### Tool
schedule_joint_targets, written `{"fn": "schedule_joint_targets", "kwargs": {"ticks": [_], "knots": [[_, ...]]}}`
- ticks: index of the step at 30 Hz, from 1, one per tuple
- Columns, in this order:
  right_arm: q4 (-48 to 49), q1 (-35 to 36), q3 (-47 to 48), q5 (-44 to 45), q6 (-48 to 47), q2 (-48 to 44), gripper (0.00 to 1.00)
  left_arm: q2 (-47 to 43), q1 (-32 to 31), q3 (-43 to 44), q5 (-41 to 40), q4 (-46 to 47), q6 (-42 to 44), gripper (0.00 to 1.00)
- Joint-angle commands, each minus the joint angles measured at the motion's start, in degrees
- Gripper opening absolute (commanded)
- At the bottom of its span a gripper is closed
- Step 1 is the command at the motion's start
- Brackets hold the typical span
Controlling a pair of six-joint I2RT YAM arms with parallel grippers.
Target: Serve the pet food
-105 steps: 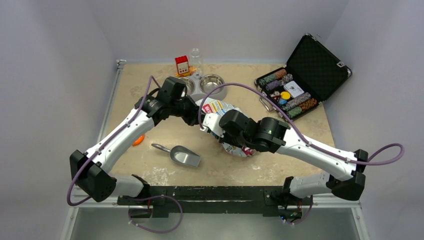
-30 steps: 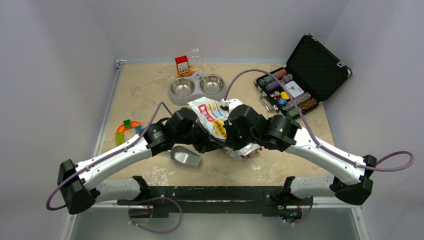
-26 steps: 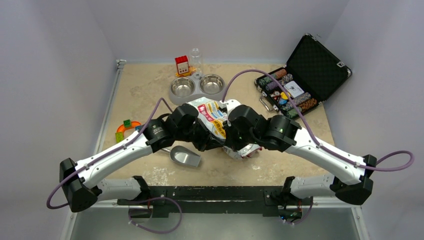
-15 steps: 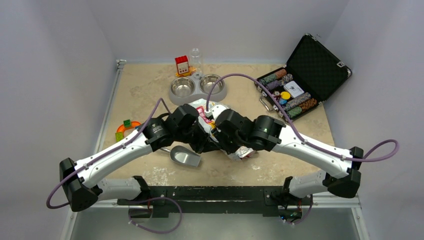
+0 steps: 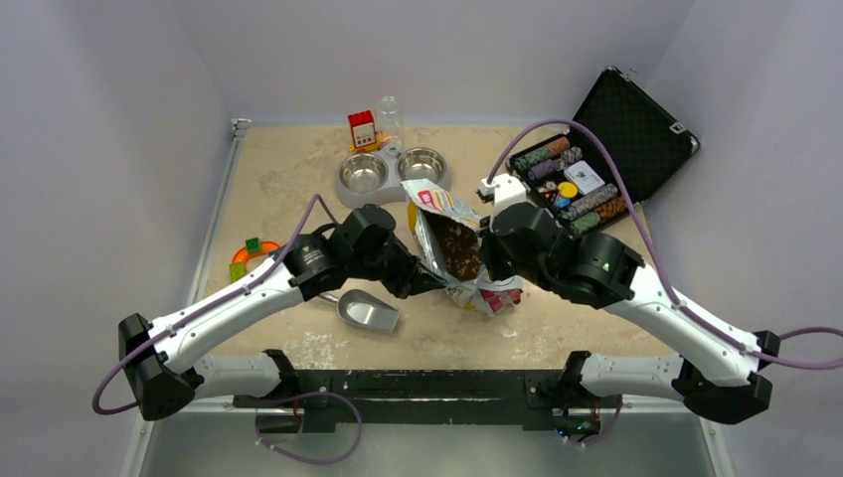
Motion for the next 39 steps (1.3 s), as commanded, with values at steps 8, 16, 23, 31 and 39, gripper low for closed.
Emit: {"fn": "schedule_joint_targets", "kwargs": {"ticks": [8,16,23,31,39], "knots": [[10.3,-2.6,-2.5,-9.4,0.3,-1.9,0.0,0.0,1.9,2.3,-2.5,1.0,4.0,0.26],[9.7,-2.6,-2.8,-12.5,0.1,-1.4,0.0,3.2,8.0,4.7,-7.2,0.1,12.0,0.55],[-0.9,-2.5,3.0,0.9,-2.1,8.3,0.33,4.6,9.4,5.5,-3.7,2.5,15.7,0.16],[4.2,-2.5,13.9,5.8,-13.8,19.6,0.61,1.1,9.3,2.8,-3.1,3.7,13.5,0.08],[-2.1,-3.9,25.7,16.1,-12.3,28.2,0.33,0.2,9.4,2.7,-4.5,-2.1,12.9,0.0]]}}
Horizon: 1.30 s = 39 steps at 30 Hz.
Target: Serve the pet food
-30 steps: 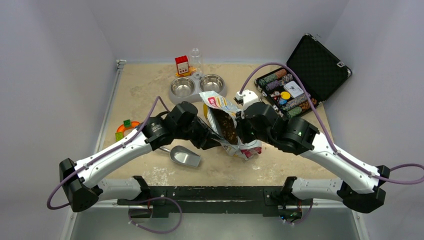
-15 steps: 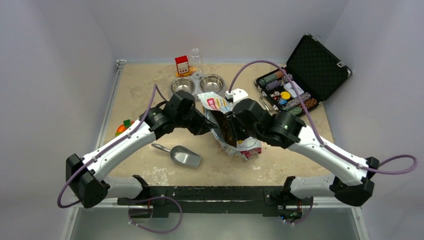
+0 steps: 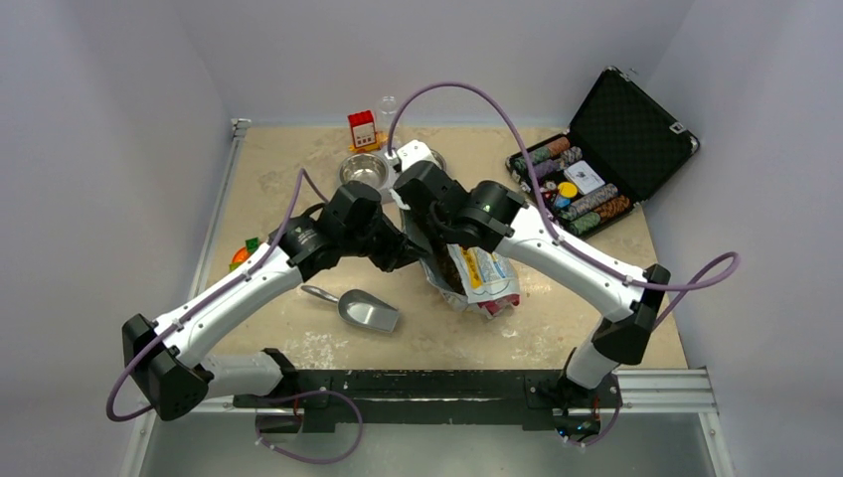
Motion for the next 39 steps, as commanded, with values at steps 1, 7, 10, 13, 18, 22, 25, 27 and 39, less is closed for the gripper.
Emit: {"fn": "schedule_joint_targets", "kwargs": {"ticks": [1,7,10,13,18,22,25,27,39], "knots": [[-2.0,-2.3,2.3,9.2,0.2,-2.0,0.21,-2.7,0.2,-0.4,-0.9,-4.4,-0.3,0.0],[5.2,-10.0,-7.3,9.9,-3.5,-12.4,0.0,-6.6,0.6,-4.6,-2.1,-5.4,-1.9,0.0],[9.3,-10.5,-11.1,5.8,-8.9,-15.5,0.0,-8.1,1.0,-4.3,-3.2,-7.1,-0.5,0.0],[5.3,-10.5,-10.1,-6.3,-6.7,-13.2,0.32,-8.3,1.0,-4.8,-1.2,-5.3,-0.2,0.0],[-5.4,-10.2,-4.9,-8.0,5.6,-6.1,0.85,-7.3,1.0,-4.5,1.9,-1.0,-1.0,0.0],[-13.4,-10.0,1.0,-8.1,13.1,-3.8,0.91,-7.0,1.0,-2.7,1.3,-1.4,0.2,0.0],[-16.2,-9.5,1.2,-7.5,18.3,-5.5,0.93,-6.6,1.0,-2.2,1.4,-1.3,0.5,0.0],[-15.5,-9.5,-1.7,-7.5,21.9,-8.6,0.85,-6.3,1.0,-2.1,1.8,-1.0,0.5,0.0],[-18.4,-10.5,0.5,-5.6,30.1,-6.8,0.09,-6.0,1.0,-2.4,3.1,0.1,0.7,0.0]]}}
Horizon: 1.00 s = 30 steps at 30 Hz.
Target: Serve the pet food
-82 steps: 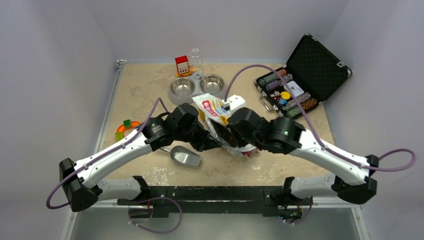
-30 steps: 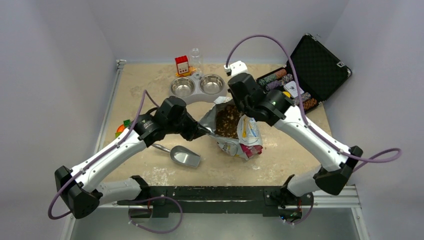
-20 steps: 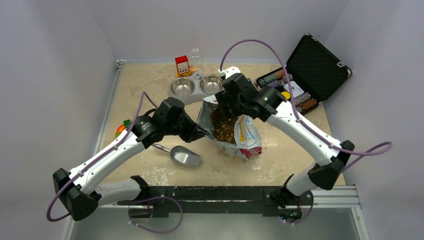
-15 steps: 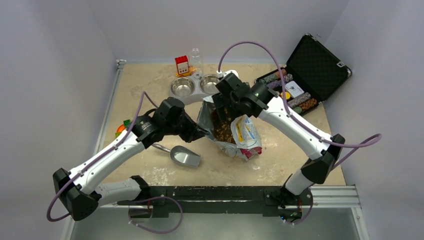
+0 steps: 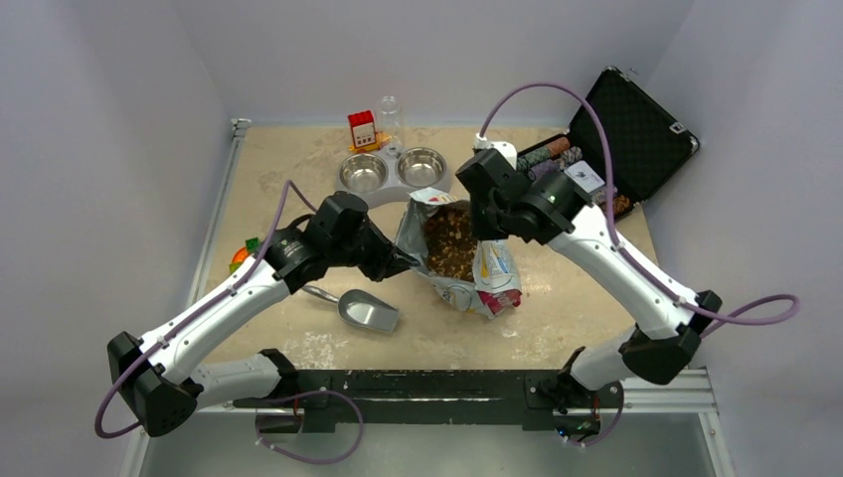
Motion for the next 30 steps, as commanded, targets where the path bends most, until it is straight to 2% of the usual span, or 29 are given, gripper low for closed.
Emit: {"fn": "schedule_joint_targets", "kwargs": {"ticks": [1,5,6,7,8,11,13,16,18,20,23,25,27,30], "knots": [[-6.2,-0.4,7.2,3.4,6.3,6.4,0.07,-0.4,0.3,2.4,2.3,1.8,1.2,0.0],[-6.4,-0.4,6.9,4.4,5.4,7.9,0.23,-0.8,0.3,2.3,2.5,1.5,1.5,0.0],[-5.5,-0.4,6.0,4.1,4.4,7.6,0.19,-1.0,0.3,2.2,2.4,1.5,1.5,0.0],[-4.7,-0.4,5.2,3.7,3.6,7.1,0.06,-1.2,0.3,2.1,2.3,1.4,1.5,0.0],[-4.2,-0.6,4.4,3.7,3.2,6.6,0.0,-1.4,0.3,2.0,2.2,1.4,1.5,0.0],[-4.8,-1.2,3.0,6.4,4.5,4.5,0.0,-1.7,0.3,1.7,2.2,2.1,1.7,0.0],[-7.1,-1.7,2.5,13.0,5.9,2.5,0.0,-0.6,0.3,1.6,3.9,3.9,1.4,0.0],[-10.4,-5.4,3.4,20.3,2.7,0.1,0.0,4.4,-0.3,3.1,7.7,9.9,-0.4,0.0],[-12.7,-10.4,5.5,22.2,1.2,-1.3,0.0,11.2,-1.5,8.3,8.8,11.9,-0.9,0.0],[-13.7,-14.4,8.1,24.5,-0.4,-3.5,0.0,19.0,-3.3,19.8,9.7,13.3,0.7,0.0],[-15.8,-18.3,13.9,27.0,-3.9,-6.9,0.0,31.2,-5.7,40.7,11.8,6.0,5.5,0.0],[-16.4,-18.3,18.1,27.0,-6.7,-8.3,0.0,35.3,-6.6,49.3,11.6,0.9,8.7,0.0],[-16.0,-18.0,20.2,24.5,-8.0,-9.5,0.0,34.5,-6.6,48.1,11.1,0.4,10.3,0.0],[-9.1,-12.6,12.5,19.4,-12.5,-12.6,0.0,27.7,-6.2,32.7,10.4,5.5,9.7,0.0]]}}
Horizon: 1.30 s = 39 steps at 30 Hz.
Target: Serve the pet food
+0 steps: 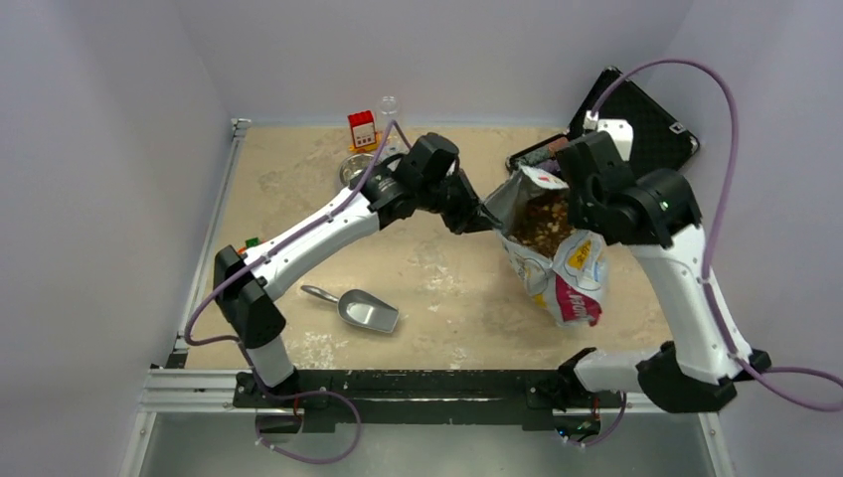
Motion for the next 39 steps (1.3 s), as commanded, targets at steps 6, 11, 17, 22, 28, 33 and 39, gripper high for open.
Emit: {"fn": "schedule_joint_targets", "kwargs": {"ticks": [6,11,17,22,28,33,39], "knots": [[28.7,18.4,-31.0,-12.1,-0.4,-7.2,0.0,-11.9,2.8,-30.6,1.0,2.3,19.4,0.0],[27.0,27.2,-34.3,-8.9,3.5,-1.7,0.0,-16.3,4.1,-32.3,-4.8,-6.3,31.2,0.18],[31.8,27.2,-38.4,-10.2,-1.2,-7.8,0.0,-24.9,4.1,-31.7,-9.8,-11.9,35.5,0.55],[34.8,27.2,-43.1,-11.8,-3.1,-12.0,0.0,-31.5,4.1,-36.3,-10.2,-13.2,35.4,0.58],[43.6,27.2,-49.5,-18.5,-11.1,-22.3,0.0,-34.1,5.1,-39.1,-13.9,-9.9,31.7,0.47],[52.4,27.2,-55.7,-28.4,-19.4,-33.2,0.0,-34.8,9.7,-43.0,-13.8,-7.2,24.3,0.43],[50.5,27.2,-54.2,-37.4,-20.2,-31.6,0.0,-29.4,11.0,-49.6,-7.0,1.2,12.9,0.54]]}}
